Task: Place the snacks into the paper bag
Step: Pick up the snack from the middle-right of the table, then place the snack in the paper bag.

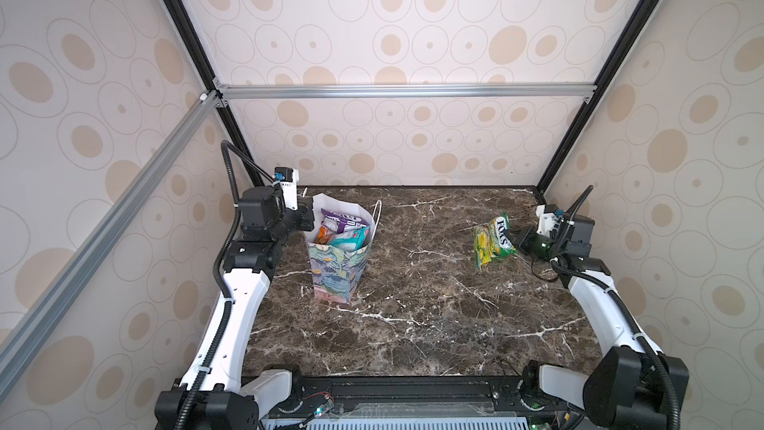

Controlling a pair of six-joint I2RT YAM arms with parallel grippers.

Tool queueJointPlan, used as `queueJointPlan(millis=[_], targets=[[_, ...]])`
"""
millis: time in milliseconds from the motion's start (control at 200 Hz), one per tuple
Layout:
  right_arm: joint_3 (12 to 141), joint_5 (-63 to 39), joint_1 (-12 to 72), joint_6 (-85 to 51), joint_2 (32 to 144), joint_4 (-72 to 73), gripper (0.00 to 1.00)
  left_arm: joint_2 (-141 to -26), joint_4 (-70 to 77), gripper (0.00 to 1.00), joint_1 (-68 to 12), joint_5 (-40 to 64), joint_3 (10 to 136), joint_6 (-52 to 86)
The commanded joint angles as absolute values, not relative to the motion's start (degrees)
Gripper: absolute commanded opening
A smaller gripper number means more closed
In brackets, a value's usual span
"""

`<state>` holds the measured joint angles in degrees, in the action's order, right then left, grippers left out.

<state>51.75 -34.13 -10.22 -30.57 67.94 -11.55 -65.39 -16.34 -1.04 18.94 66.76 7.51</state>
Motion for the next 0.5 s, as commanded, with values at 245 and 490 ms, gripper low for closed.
queueJointPlan(millis=[245,490], targets=[[68.3,-30.0,4.8,-24.1,64.9,-18.7,0.0,-64.6,-16.4,0.01,-1.1,17.6,67.2,6.9],[84.7,-29.5,18.1,-19.4,71.0,-22.3,0.0,-64.7,-16.5,0.0,-1.1,16.1,67.2,7.1]])
